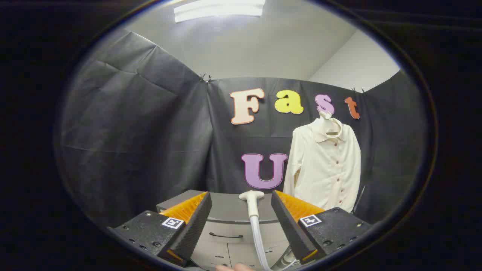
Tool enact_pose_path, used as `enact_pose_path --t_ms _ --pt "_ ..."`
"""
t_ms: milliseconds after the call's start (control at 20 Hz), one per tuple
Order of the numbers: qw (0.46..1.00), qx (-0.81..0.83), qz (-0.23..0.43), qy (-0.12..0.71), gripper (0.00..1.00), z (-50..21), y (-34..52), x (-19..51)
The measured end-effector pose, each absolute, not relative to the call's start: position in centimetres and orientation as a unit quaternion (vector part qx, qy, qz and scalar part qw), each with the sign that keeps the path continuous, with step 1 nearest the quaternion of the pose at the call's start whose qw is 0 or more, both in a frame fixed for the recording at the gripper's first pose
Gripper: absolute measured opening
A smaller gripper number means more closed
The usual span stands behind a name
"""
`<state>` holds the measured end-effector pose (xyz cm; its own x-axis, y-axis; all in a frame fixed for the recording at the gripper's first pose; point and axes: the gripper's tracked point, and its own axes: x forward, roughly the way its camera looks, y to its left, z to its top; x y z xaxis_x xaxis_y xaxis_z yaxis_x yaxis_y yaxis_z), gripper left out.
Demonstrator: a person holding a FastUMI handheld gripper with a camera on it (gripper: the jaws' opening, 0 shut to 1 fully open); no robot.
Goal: Iron the clothes twice with a garment steamer, once on the left side and once on the right side.
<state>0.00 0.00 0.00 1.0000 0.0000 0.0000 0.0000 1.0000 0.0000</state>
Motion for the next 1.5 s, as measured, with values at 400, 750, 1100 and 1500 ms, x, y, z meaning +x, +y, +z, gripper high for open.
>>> enact_pose_path --t_ms 400,750,1100,1500 --pt "1.0 0.002 0.0 0.006 0.96 -0.7 -0.1 0.1" --pt "1.0 0.009 0.001 0.009 0.96 -1.2 -0.2 0.3" --pt "1.0 0.013 0.001 0.011 0.96 -1.6 -0.2 0.3" --pt "1.0 0.013 0.004 0.017 0.96 -2.6 0.0 1.4"
